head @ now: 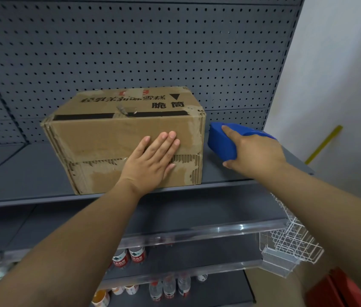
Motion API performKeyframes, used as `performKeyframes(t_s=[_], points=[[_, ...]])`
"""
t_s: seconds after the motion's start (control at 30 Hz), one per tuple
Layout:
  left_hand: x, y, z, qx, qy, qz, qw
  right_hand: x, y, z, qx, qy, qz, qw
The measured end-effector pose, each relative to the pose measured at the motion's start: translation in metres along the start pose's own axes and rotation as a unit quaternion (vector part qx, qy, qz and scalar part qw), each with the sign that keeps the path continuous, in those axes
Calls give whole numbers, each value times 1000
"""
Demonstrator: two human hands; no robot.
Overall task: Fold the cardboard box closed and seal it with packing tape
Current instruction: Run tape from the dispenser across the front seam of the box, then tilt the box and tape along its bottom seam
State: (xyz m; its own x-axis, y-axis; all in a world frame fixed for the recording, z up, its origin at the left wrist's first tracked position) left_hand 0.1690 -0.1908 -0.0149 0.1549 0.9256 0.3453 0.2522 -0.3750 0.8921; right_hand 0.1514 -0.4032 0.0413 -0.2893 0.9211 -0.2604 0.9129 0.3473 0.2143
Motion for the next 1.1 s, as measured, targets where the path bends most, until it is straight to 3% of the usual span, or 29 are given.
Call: performKeyframes(t_s=[0.13,0.27,0.37,0.77,0.9,0.97,1.0,1.1], points=[[-3,-4,-2,13,-6,-1,1000,15,-7,18,27,19,-20,999],[-2,4,0,4,-1,-1,1000,-15,4,-7,-49,68,65,994],[-10,-1,-6,2,-17,3,1000,-20,7,-21,-73,64,74,993],[-8,15,-21,134,-42,61,988,-22,-11,-88,-155,162,107,969],[12,42,-44,209,-104,-38,972,-9,-16,-116,-226,226,100,942],[32,68,-59,256,-211,-159,930,6,-18,-128,-256,262,90,926],[42,83,-65,274,-281,-223,893,14,-19,-133,-270,281,83,917],[70,132,-88,258,-490,-409,725,39,-21,-146,-296,333,60,893]])
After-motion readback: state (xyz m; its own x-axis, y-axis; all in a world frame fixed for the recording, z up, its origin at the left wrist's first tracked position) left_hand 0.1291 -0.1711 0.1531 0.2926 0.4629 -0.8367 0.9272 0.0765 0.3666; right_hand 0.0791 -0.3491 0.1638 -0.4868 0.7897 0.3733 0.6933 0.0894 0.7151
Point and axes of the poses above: each hand's wrist, its own y-axis towards the middle knuckle, its own z-axis out of the palm, x = y × z, the point moved 6 cm from there along y, towards the middle knuckle, and after that the axes turned 15 degrees about -z, right-handed, at the moved point
